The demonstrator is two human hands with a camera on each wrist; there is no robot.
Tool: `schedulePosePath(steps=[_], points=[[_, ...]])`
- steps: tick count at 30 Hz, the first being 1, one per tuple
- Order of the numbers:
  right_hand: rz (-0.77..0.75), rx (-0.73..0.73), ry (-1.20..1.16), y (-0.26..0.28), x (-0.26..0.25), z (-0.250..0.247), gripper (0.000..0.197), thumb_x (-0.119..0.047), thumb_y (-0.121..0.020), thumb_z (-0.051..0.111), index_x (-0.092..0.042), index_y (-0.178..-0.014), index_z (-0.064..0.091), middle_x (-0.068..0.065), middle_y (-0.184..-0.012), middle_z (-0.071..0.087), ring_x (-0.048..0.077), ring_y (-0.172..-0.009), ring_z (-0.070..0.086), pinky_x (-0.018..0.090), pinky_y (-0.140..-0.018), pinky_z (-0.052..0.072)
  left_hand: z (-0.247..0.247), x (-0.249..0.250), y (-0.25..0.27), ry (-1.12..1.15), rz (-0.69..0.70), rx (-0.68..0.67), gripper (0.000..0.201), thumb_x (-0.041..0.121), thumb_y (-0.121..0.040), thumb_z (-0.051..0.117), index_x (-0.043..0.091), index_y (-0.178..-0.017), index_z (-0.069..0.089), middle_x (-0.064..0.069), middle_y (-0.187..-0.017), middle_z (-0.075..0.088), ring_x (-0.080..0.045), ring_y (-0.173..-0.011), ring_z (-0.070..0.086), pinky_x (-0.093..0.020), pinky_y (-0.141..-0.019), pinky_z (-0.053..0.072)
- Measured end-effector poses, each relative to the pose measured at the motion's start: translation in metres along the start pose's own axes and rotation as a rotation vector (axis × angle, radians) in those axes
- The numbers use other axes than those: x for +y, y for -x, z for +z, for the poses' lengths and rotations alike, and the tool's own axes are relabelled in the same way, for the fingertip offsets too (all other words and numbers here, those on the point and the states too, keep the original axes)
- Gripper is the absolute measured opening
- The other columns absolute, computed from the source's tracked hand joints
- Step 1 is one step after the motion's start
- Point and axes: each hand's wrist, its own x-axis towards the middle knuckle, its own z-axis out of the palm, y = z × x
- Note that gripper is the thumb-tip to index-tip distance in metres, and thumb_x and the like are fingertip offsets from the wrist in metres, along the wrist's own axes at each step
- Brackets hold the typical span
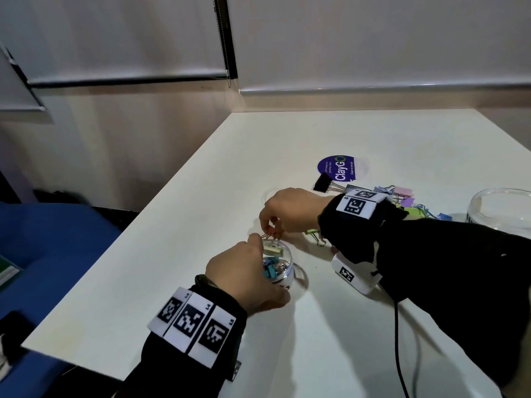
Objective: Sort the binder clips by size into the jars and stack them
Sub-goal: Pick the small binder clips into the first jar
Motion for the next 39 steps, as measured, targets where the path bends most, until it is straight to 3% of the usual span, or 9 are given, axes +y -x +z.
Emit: schedulePosePath(steps=[5,13,17,20,24,28,31,35,39], points=[[0.055,0.064,-0.096,0.000,0.003,0.002,0.007,-0.013,-0.078,0.060,-0.018,-0.082,0.056,-0.002,-0.077,0.059,0.018,-0.071,0.050,0.033,-0.064,0.044,-0.001,-0.004,0.000,0.097,0.019,-0.050,0.083,0.073,-0.055,0.072,0.026,-0.117,0.041,0.013,-0.104,0.052,-0.011,-0.094,0.056,-0.029,-0.077,0.048],[0.465,0.353,-0.913,0.015,0.017,-0.032,0.022,0.009,-0.078,0.034,-0.008,-0.074,0.047,0.008,-0.058,0.045,0.017,-0.048,0.032,0.016,-0.034,0.021,0.004,0.001,-0.002,0.108,0.072,-0.063,0.078,0.072,-0.056,0.070,0.029,-0.114,0.041,0.009,-0.109,0.055,-0.014,-0.095,0.058,-0.030,-0.078,0.050],[0.467,0.169,-0.762,0.017,0.013,-0.035,0.030,0.003,-0.089,0.036,-0.009,-0.104,0.059,-0.004,-0.069,0.045,0.007,-0.053,0.035,0.011,-0.035,0.027,0.004,0.003,-0.001,0.098,0.076,-0.065,0.077,0.070,-0.057,0.071,0.028,-0.115,0.042,0.008,-0.110,0.056,-0.016,-0.096,0.057,-0.030,-0.078,0.049],[0.489,0.116,-0.738,0.013,0.004,-0.034,0.016,-0.008,-0.091,0.051,-0.004,-0.101,0.063,-0.003,-0.069,0.046,0.010,-0.054,0.037,0.017,-0.045,0.028,0.003,0.003,-0.001,0.101,0.072,-0.063,0.078,0.068,-0.057,0.072,0.027,-0.116,0.042,0.007,-0.111,0.056,-0.016,-0.097,0.058,-0.031,-0.080,0.051],[0.501,-0.075,-0.922,0.017,-0.008,-0.043,0.018,-0.008,-0.087,0.050,-0.007,-0.068,0.053,0.006,-0.062,0.041,0.018,-0.049,0.035,0.022,-0.045,0.027,0.002,0.005,-0.003,0.090,0.057,-0.040,0.079,0.065,-0.057,0.074,0.025,-0.117,0.041,0.009,-0.104,0.054,-0.015,-0.091,0.056,-0.027,-0.071,0.046],[0.384,-0.319,-0.975,0.031,-0.017,-0.053,0.022,-0.003,-0.091,0.039,-0.006,-0.077,0.056,0.002,-0.053,0.048,0.019,-0.055,0.044,0.020,-0.045,0.037,0.002,0.005,-0.003,0.085,0.038,-0.013,0.074,0.063,-0.057,0.075,0.024,-0.110,0.041,0.010,-0.095,0.050,-0.014,-0.087,0.056,-0.026,-0.067,0.044],[0.362,-0.399,-0.992,0.037,-0.023,-0.056,0.021,-0.006,-0.095,0.039,-0.003,-0.092,0.060,0.012,-0.073,0.061,0.026,-0.069,0.060,0.026,-0.058,0.053,0.001,0.005,-0.003,0.082,0.035,-0.013,0.074,0.064,-0.055,0.075,0.024,-0.108,0.042,0.010,-0.093,0.051,-0.014,-0.087,0.057,-0.028,-0.071,0.049],[0.447,-0.214,-1.004,0.035,-0.018,-0.063,0.025,-0.009,-0.097,0.038,-0.001,-0.104,0.061,0.016,-0.094,0.069,0.030,-0.082,0.067,0.032,-0.071,0.057,0.000,0.005,-0.003,0.110,0.049,-0.016,0.071,0.068,-0.058,0.074,0.024,-0.104,0.043,0.012,-0.089,0.054,-0.013,-0.084,0.057,-0.030,-0.073,0.051],[0.405,0.108,-0.466,0.024,0.001,-0.053,0.027,0.001,-0.087,0.052,-0.004,-0.110,0.065,0.007,-0.089,0.067,0.015,-0.064,0.060,0.022,-0.058,0.053,-0.001,0.006,-0.003,0.118,0.065,-0.043,0.078,0.072,-0.062,0.071,0.021,-0.115,0.045,0.006,-0.105,0.057,-0.013,-0.086,0.051,-0.027,-0.070,0.044]])
